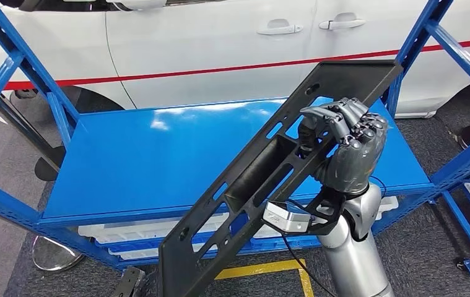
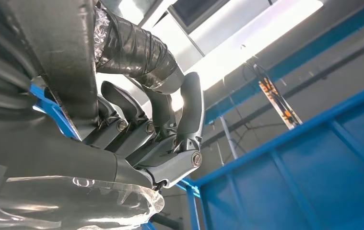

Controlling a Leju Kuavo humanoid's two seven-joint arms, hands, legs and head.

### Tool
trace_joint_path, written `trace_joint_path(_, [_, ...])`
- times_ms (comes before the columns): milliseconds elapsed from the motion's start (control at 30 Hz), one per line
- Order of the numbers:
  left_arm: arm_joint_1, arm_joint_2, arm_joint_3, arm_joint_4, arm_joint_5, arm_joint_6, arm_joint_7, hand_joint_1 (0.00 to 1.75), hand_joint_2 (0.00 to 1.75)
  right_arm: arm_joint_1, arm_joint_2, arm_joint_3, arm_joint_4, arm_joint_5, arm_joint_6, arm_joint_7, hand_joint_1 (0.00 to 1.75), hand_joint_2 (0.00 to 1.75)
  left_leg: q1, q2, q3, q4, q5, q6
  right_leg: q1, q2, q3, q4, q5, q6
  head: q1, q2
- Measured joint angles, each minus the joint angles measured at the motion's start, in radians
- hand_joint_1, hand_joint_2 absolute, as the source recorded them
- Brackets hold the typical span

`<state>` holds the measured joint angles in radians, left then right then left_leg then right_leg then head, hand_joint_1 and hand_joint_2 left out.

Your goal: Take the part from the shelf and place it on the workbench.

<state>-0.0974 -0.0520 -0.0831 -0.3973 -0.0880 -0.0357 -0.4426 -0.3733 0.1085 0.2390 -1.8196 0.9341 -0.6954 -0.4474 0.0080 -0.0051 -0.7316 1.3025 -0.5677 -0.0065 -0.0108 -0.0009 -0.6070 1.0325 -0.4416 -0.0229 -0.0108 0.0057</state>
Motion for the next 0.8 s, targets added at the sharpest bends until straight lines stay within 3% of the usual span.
trace_joint_path(33, [0.0, 0.0, 0.0, 0.003, 0.001, 0.002, 0.004, 0.0, 1.75, 0.001, -0.004, 0.004, 0.002, 0.005, 0.0, 0.007, 1.75, 1.75, 0.001, 0.0, -0.005, 0.009, 0.008, -0.001, 0.0, 0.0, 0.0, 0.0, 0.0, 0.0, 0.0, 0.0])
trace_joint_path(67, [-0.001, -0.001, 0.0, 0.005, 0.002, 0.003, 0.007, 0.0, 1.75, 0.003, -0.009, 0.008, 0.004, 0.01, 0.0, 0.012, 1.75, 1.75, 0.002, 0.0, 0.009, -0.021, 0.033, 0.0, 0.0, 0.001, 0.0, 0.001, 0.0, 0.001, 0.0, 0.0])
trace_joint_path(167, [-0.007, -0.001, 0.0, 0.009, 0.004, 0.004, 0.01, 0.0, 1.75, 0.003, -0.018, 0.016, 0.007, 0.017, 0.0, 0.017, 1.75, 1.75, 0.001, 0.0, 0.105, -0.221, 0.121, 0.009, 0.001, 0.001, 0.0, 0.004, -0.002, 0.007, 0.0, 0.0])
trace_joint_path(233, [-0.012, -0.003, 0.0, 0.01, 0.005, 0.004, 0.011, 0.0, 1.75, 0.003, -0.021, 0.019, 0.007, 0.018, 0.0, 0.018, 1.75, 1.75, -0.004, -0.001, 0.129, -0.273, 0.13, 0.019, 0.003, 0.001, -0.001, 0.004, -0.002, 0.018, 0.0, 0.0])
trace_joint_path(333, [-0.013, -0.005, 0.0, 0.012, 0.005, 0.004, 0.012, 0.0, 1.75, 0.003, -0.026, 0.025, 0.008, 0.018, 0.0, 0.019, 1.75, 1.75, -0.003, 0.0, 0.132, -0.283, 0.137, 0.036, 0.001, 0.001, -0.004, 0.01, -0.008, 0.035, 0.0, 0.0])
trace_joint_path(400, [-0.016, -0.006, 0.0, 0.012, 0.005, 0.005, 0.012, 0.0, 1.75, 0.002, -0.03, 0.026, 0.008, 0.018, 0.0, 0.022, 1.75, 1.75, 0.0, 0.001, 0.135, -0.292, 0.143, 0.049, 0.0, 0.001, -0.033, 0.074, -0.05, 0.042, 0.0, 0.0])
trace_joint_path(467, [-0.018, -0.007, 0.0, 0.013, 0.008, 0.009, 0.018, 0.0, 1.75, 0.003, -0.038, 0.029, 0.01, 0.018, 0.0, 0.034, 1.75, 1.75, -0.002, 0.002, 0.134, -0.291, 0.143, 0.054, -0.002, 0.001, -0.095, 0.202, -0.112, 0.044, 0.0, 0.0])
trace_joint_path(500, [-0.018, -0.009, 0.0, 0.015, 0.01, 0.013, 0.024, 0.0, 1.75, 0.005, -0.046, 0.035, 0.012, 0.016, 0.0, 0.047, 1.75, 1.75, -0.003, 0.001, 0.133, -0.291, 0.143, 0.055, -0.002, 0.001, -0.122, 0.256, -0.13, 0.046, 0.001, 0.0])
trace_joint_path(533, [-0.018, -0.012, 0.0, 0.016, 0.011, 0.017, 0.031, 0.0, 1.75, 0.006, -0.056, 0.045, 0.014, 0.012, 0.001, 0.063, 1.75, 1.75, -0.004, 0.001, 0.133, -0.289, 0.143, 0.055, -0.002, 0.001, -0.135, 0.28, -0.129, 0.046, 0.0, 0.0])
trace_joint_path(567, [-0.017, -0.017, 0.0, 0.017, 0.013, 0.022, 0.038, 0.0, 1.75, 0.007, -0.068, 0.062, 0.016, 0.007, 0.002, 0.079, 1.75, 1.75, -0.004, 0.0, 0.133, -0.287, 0.142, 0.055, -0.002, 0.001, -0.129, 0.265, -0.108, 0.045, 0.001, 0.0])
trace_joint_path(667, [-0.015, -0.039, -0.001, 0.018, 0.016, 0.036, 0.057, 0.0, 1.75, 0.007, -0.1, 0.12, 0.018, -0.01, 0.006, 0.112, 1.75, 1.75, -0.006, -0.001, 0.131, -0.277, 0.136, 0.048, 0.0, 0.001, -0.04, 0.078, -0.017, 0.038, 0.0, 0.0])
trace_joint_path(733, [-0.012, -0.052, -0.004, 0.018, 0.017, 0.043, 0.067, 0.0, 1.75, 0.007, -0.11, 0.149, 0.018, -0.018, 0.006, 0.123, 1.75, 1.75, -0.01, -0.001, 0.127, -0.271, 0.135, 0.04, 0.003, 0.002, -0.013, 0.017, 0.0, 0.031, 0.0, 0.0])
trace_joint_path(800, [-0.005, -0.06, -0.008, 0.018, 0.021, 0.049, 0.079, 0.0, 1.75, 0.005, -0.119, 0.168, 0.018, -0.025, 0.005, 0.134, 1.75, 1.75, -0.01, -0.001, 0.125, -0.269, 0.136, 0.031, 0.004, 0.003, -0.014, 0.013, 0.004, 0.024, 0.0, 0.0])
